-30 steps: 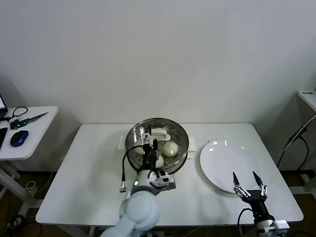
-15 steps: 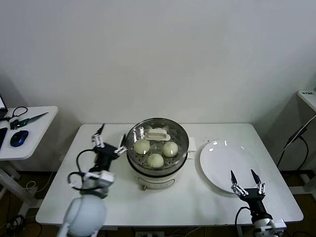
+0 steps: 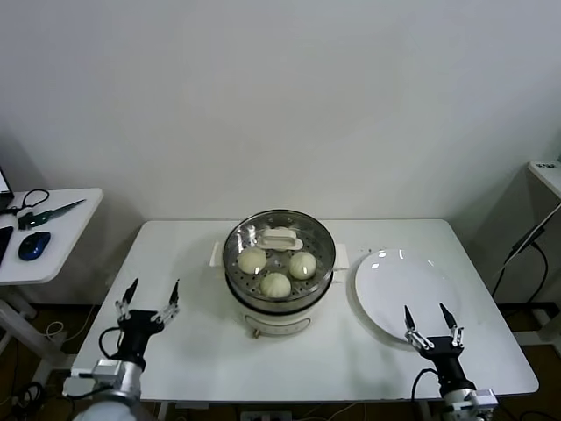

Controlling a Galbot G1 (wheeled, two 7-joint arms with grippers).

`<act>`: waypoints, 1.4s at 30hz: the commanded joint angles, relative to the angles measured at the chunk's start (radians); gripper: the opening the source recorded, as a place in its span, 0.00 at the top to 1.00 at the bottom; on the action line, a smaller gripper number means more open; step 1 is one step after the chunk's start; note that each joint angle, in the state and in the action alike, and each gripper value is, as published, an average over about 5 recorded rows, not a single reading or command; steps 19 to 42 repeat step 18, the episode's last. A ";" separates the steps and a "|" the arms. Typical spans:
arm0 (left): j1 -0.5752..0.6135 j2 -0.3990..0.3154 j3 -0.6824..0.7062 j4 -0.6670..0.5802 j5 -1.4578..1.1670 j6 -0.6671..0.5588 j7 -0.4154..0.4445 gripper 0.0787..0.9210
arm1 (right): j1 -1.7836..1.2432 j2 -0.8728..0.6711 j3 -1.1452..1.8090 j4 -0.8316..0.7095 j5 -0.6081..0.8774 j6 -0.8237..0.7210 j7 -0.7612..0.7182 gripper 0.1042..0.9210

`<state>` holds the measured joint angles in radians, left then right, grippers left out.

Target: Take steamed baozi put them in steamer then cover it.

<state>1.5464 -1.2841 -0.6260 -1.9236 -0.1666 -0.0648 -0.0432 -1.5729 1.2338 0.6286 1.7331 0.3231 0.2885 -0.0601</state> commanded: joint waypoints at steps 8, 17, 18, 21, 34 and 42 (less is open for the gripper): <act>0.081 0.001 -0.052 0.144 -0.181 -0.185 0.001 0.12 | 0.013 0.005 -0.012 -0.034 -0.011 0.004 0.002 0.12; 0.086 -0.008 -0.044 0.163 -0.164 -0.200 0.005 0.12 | 0.011 0.003 -0.013 -0.040 -0.006 0.009 0.000 0.12; 0.086 -0.008 -0.044 0.162 -0.164 -0.200 0.005 0.12 | 0.011 0.003 -0.013 -0.040 -0.005 0.009 0.000 0.12; 0.086 -0.008 -0.044 0.162 -0.164 -0.200 0.005 0.12 | 0.011 0.003 -0.013 -0.040 -0.005 0.009 0.000 0.12; 0.086 -0.008 -0.044 0.162 -0.164 -0.200 0.005 0.12 | 0.011 0.003 -0.013 -0.040 -0.005 0.009 0.000 0.12; 0.086 -0.008 -0.044 0.162 -0.164 -0.200 0.005 0.12 | 0.011 0.003 -0.013 -0.040 -0.005 0.009 0.000 0.12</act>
